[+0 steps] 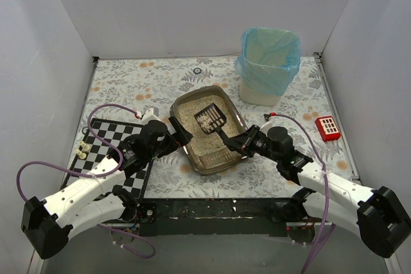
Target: Clean the litter box
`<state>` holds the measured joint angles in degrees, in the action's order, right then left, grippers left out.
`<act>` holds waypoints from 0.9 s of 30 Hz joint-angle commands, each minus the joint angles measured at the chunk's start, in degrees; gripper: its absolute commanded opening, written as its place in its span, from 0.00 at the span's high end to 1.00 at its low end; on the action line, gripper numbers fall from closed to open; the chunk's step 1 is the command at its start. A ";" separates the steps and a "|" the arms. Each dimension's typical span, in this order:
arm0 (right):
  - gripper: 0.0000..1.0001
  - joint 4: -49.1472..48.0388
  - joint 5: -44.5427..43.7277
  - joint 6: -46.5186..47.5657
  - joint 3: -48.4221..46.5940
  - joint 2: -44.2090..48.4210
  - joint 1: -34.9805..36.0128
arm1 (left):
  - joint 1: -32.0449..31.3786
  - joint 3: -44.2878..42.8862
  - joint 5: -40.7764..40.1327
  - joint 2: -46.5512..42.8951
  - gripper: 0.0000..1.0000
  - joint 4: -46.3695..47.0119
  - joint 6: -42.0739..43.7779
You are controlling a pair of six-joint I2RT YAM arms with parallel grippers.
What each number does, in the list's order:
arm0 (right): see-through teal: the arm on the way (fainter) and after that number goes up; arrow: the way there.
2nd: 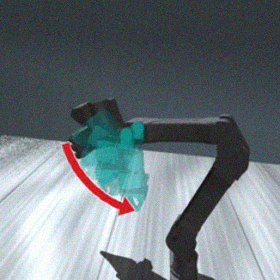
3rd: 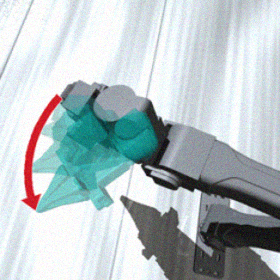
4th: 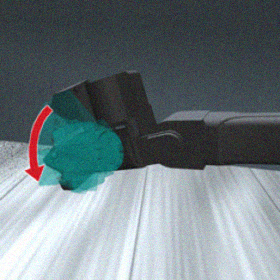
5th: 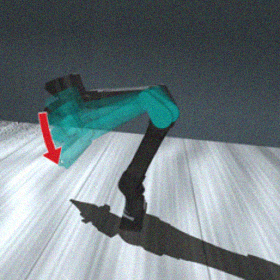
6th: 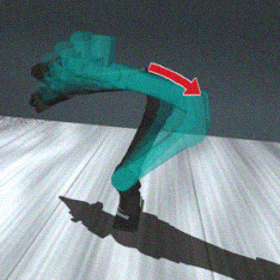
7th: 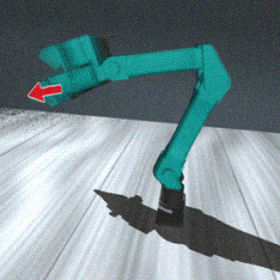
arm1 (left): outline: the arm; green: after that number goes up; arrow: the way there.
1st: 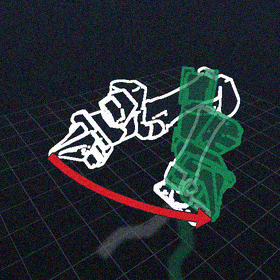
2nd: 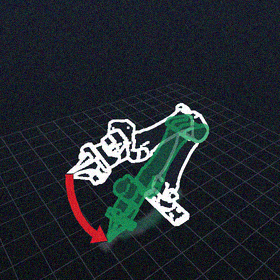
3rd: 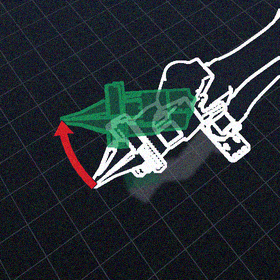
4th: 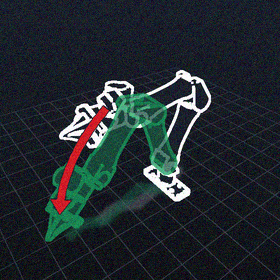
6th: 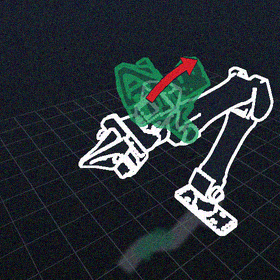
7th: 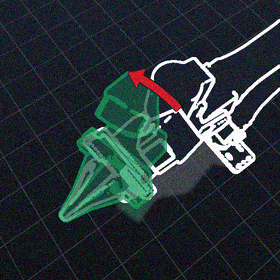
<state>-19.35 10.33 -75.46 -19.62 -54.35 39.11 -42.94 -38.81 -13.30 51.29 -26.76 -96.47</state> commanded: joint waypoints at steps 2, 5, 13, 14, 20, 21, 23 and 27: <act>0.99 -3.76 1.70 -0.92 -0.07 1.43 -0.53 | -0.13 -0.56 -0.95 -0.31 0.02 -1.10 -0.40; 0.99 -8.51 1.11 -0.04 1.42 2.40 -0.53 | -0.13 -0.39 -1.37 -0.49 0.02 -1.62 -0.30; 0.99 1.68 -1.82 -1.01 0.12 5.48 -0.62 | -0.13 -0.22 -1.21 -0.75 0.02 -1.28 -0.48; 0.99 -2.66 -0.58 0.39 0.71 5.83 -0.36 | -0.13 -0.39 -1.03 -0.58 0.02 -1.45 -0.22; 0.99 -7.13 0.30 1.18 1.50 6.80 -0.09 | -0.13 -0.31 -1.20 -0.31 0.02 -1.62 -0.13; 0.99 -8.32 -1.61 2.06 1.51 6.80 -0.18 | -0.13 -0.22 -1.99 -0.31 0.02 -1.71 -0.65; 0.99 3.73 -5.23 0.68 -1.64 5.75 -0.61 | -0.13 -0.30 -1.65 -0.40 0.02 -1.01 -0.66; 0.99 -12.17 -0.20 0.93 2.47 5.57 -0.09 | -0.13 -0.13 -2.16 -0.40 0.02 -1.27 -0.65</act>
<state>-17.87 8.95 -75.20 -17.91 -48.97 38.68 -42.94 -38.81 -13.93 51.29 -27.44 -96.88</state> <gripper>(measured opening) 0.159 0.982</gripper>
